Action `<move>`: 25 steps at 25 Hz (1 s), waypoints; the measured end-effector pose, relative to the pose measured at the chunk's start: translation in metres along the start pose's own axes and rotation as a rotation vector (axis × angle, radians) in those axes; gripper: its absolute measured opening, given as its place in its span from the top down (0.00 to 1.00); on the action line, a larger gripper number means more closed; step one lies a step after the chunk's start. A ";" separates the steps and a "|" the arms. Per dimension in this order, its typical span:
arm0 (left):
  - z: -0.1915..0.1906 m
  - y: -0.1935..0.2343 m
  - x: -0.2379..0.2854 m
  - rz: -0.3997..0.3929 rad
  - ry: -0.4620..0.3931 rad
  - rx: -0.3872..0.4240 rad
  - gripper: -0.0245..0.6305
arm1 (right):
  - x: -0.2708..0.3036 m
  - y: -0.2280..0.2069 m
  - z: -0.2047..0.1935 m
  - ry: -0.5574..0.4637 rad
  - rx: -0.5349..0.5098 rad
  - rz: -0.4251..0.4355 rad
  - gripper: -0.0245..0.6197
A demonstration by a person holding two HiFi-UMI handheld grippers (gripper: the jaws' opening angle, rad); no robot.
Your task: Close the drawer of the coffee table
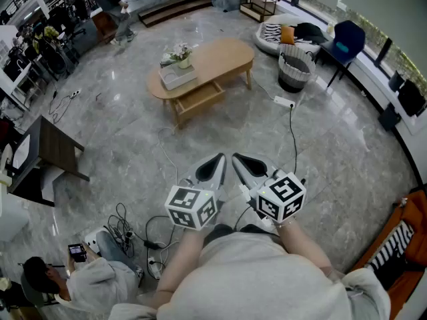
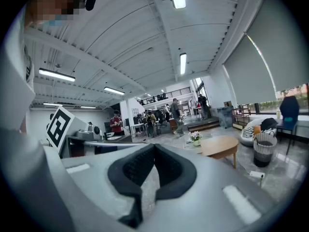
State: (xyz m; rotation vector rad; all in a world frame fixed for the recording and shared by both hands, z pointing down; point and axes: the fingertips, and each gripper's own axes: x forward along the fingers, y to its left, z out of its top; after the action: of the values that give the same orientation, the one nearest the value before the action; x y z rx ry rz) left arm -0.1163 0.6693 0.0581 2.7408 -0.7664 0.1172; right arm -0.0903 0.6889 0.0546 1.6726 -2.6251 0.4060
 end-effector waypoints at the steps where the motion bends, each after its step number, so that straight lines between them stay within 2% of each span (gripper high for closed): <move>1: -0.004 -0.001 0.000 0.014 0.008 -0.001 0.96 | -0.003 0.002 0.000 0.003 -0.005 0.006 0.96; 6: -0.020 -0.007 -0.005 0.043 0.021 -0.018 0.96 | -0.010 0.008 -0.005 0.015 -0.030 0.028 0.96; 12: -0.016 -0.014 0.001 0.064 0.018 -0.005 0.96 | -0.015 0.004 -0.006 0.014 0.013 0.053 0.96; 18: -0.027 -0.033 0.015 0.025 0.050 -0.014 0.96 | -0.030 -0.004 -0.013 0.027 0.033 0.118 0.96; 25: -0.052 -0.046 0.023 0.077 0.062 -0.052 0.96 | -0.055 -0.027 -0.033 0.070 0.048 0.114 0.96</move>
State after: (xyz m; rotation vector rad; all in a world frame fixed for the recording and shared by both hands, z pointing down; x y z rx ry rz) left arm -0.0731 0.7108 0.0992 2.6466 -0.8460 0.1951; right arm -0.0470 0.7342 0.0843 1.4959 -2.6882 0.5242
